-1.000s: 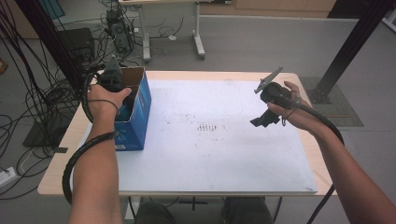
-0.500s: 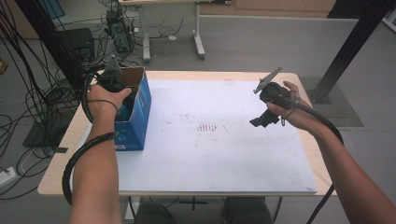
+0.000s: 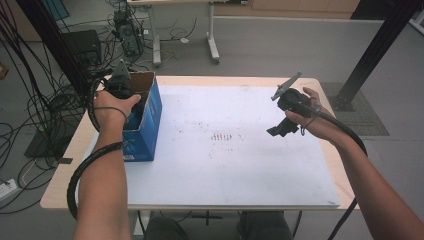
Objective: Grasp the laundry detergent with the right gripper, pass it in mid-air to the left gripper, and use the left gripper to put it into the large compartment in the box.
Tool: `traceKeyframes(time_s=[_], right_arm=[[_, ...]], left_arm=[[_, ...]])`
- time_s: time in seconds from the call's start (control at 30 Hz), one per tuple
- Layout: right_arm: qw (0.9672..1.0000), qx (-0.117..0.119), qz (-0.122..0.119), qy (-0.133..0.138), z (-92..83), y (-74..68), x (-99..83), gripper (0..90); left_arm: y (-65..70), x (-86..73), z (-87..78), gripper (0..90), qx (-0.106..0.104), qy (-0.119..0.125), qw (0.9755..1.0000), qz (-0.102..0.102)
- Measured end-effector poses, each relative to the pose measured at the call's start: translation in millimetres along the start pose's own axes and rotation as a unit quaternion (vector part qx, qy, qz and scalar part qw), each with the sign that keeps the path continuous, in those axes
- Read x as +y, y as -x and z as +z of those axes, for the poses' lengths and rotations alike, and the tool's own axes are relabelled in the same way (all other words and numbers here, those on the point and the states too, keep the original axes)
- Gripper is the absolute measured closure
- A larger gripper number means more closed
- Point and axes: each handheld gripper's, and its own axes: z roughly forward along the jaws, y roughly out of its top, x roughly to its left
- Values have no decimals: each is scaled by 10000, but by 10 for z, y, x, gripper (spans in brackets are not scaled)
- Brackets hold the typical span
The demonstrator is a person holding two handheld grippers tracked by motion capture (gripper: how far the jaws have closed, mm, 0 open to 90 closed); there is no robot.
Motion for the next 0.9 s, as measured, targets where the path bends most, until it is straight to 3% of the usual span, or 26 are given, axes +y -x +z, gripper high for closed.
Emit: traceKeyframes(time_s=[0.9], right_arm=[[10000,4,-22,26,-9,-12,2,4]], left_arm=[[6,-5,-2,357,14,-5,10000,33]])
